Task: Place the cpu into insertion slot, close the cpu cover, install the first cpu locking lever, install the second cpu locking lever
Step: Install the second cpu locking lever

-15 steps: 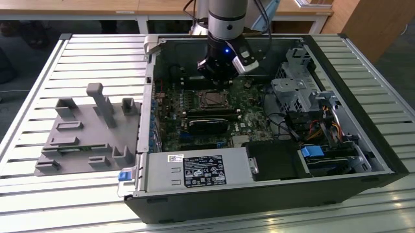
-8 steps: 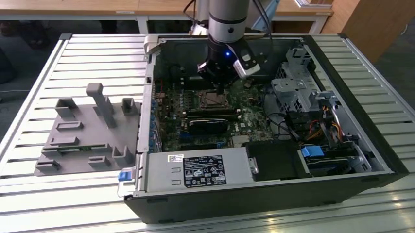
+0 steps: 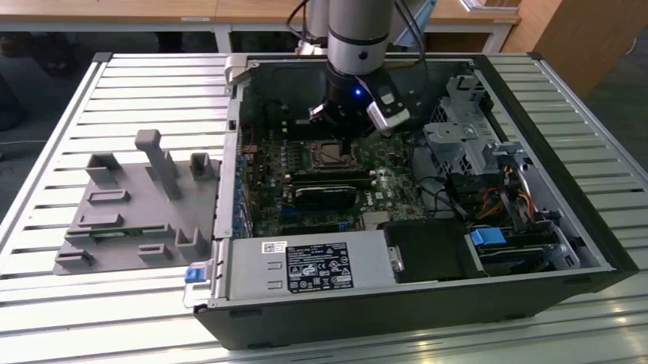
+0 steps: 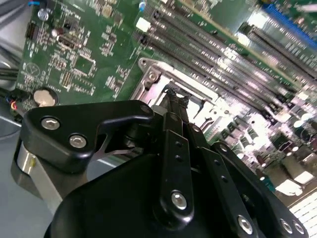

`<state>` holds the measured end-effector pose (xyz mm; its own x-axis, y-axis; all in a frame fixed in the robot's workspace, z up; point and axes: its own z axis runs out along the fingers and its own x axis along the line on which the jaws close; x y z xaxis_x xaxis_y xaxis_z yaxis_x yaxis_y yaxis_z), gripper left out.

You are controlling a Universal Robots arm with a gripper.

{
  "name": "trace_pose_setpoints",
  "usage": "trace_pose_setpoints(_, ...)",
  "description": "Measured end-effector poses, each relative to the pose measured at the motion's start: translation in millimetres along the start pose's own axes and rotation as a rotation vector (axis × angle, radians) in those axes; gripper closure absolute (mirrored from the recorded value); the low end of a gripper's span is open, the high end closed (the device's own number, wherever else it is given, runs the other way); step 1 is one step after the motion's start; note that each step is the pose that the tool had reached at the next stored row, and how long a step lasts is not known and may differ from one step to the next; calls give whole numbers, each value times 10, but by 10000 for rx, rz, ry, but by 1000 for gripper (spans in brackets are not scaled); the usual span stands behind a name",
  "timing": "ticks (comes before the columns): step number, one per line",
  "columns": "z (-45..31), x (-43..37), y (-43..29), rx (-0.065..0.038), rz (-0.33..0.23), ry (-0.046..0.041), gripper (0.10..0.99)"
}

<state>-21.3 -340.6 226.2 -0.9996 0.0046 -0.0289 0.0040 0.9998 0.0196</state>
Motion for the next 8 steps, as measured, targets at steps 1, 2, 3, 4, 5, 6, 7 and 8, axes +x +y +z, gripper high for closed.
trace_pose_setpoints(1, 0, 0, -12, -1, 0, -1, 980)
trace_pose_setpoints(2, 0, 0, -22, -1, 0, 0, 980)
trace_pose_setpoints(3, 0, 0, -31, -1, 0, 0, 980)
trace_pose_setpoints(4, 0, 0, -41, -1, 0, -1, 980)
trace_pose_setpoints(5, -1, 0, -48, -1, 0, -1, 980)
trace_pose_setpoints(6, -1, 0, -56, -1, 0, 0, 980)
trace_pose_setpoints(7, -1, 0, -65, -1, 0, -1, 980)
trace_pose_setpoints(8, -1, 0, -74, 0, 0, -1, 980)
